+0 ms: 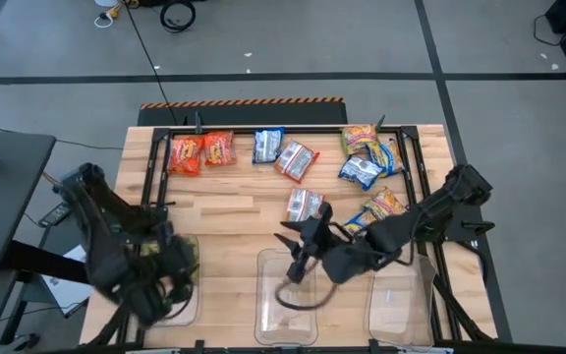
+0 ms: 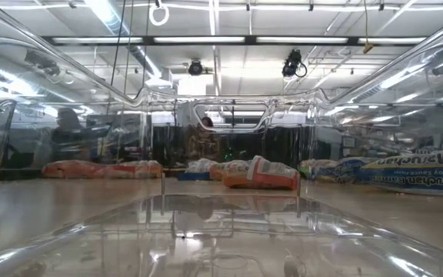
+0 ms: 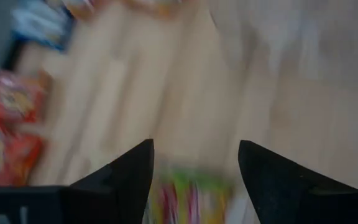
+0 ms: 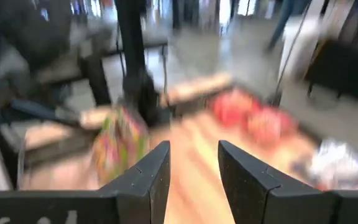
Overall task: Sort Maruchan noodles
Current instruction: Put the green noodle pack into the left transparent bin
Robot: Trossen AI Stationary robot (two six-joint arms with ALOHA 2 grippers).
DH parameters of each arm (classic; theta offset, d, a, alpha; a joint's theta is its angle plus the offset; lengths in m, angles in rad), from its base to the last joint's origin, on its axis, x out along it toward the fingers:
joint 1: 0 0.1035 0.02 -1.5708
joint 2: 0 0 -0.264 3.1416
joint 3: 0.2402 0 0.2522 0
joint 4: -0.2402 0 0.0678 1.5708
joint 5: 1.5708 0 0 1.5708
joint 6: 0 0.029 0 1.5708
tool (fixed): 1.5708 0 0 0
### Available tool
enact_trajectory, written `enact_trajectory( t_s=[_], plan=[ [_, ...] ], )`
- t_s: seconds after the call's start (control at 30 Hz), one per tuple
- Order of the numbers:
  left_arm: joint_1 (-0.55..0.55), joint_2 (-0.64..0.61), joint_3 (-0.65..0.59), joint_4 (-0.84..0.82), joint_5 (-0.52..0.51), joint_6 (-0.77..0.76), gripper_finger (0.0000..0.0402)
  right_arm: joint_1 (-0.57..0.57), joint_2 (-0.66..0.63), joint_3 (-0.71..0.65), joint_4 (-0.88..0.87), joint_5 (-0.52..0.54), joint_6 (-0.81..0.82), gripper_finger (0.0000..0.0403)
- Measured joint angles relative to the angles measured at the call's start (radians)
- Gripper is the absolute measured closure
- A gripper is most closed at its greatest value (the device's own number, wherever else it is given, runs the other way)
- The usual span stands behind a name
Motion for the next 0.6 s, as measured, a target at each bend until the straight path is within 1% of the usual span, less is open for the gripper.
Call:
enact_trajectory(
  t_s=[0.03,0.1,0.2,0.27,0.37,0.4,0.43,0.53,0.6],
  plan=[
    [0.027,-0.012,-0.001,0.041,-0.041,0.024,0.0164,-0.014,0.0,0.031,-0.117,-0.048,0.085,0.0262],
    [0.073,-0.03,-0.005,0.175,-0.106,0.088,0.0164,-0.046,0.0,0.086,-0.348,-0.15,0.243,0.0262],
    [0.129,-0.039,-0.005,0.437,-0.153,0.26,0.0164,-0.094,0.0,0.136,-0.675,-0.29,0.444,0.0262],
    [0.157,-0.037,-0.005,0.61,-0.153,0.411,0.0164,-0.126,0.0,0.139,-0.877,-0.341,0.578,0.0262],
    [0.205,-0.029,-0.005,0.841,-0.152,0.608,0.0164,-0.189,0.0,0.103,-1.158,-0.368,0.749,0.0262],
    [0.222,-0.025,-0.005,0.894,-0.148,0.66,0.0164,-0.216,0.0,0.079,-1.201,-0.37,0.782,0.0261],
    [0.237,-0.023,-0.006,0.931,-0.142,0.701,0.0164,-0.245,-0.01,0.043,-1.182,-0.373,0.777,0.026],
    [0.277,-0.023,-0.006,0.982,-0.136,0.751,0.0164,-0.353,-0.072,-0.094,-1.053,-0.439,0.691,0.0256],
    [0.303,-0.024,-0.006,0.967,-0.104,0.754,0.0164,-0.441,-0.101,-0.183,-0.973,-0.477,0.614,0.025]
  ],
)
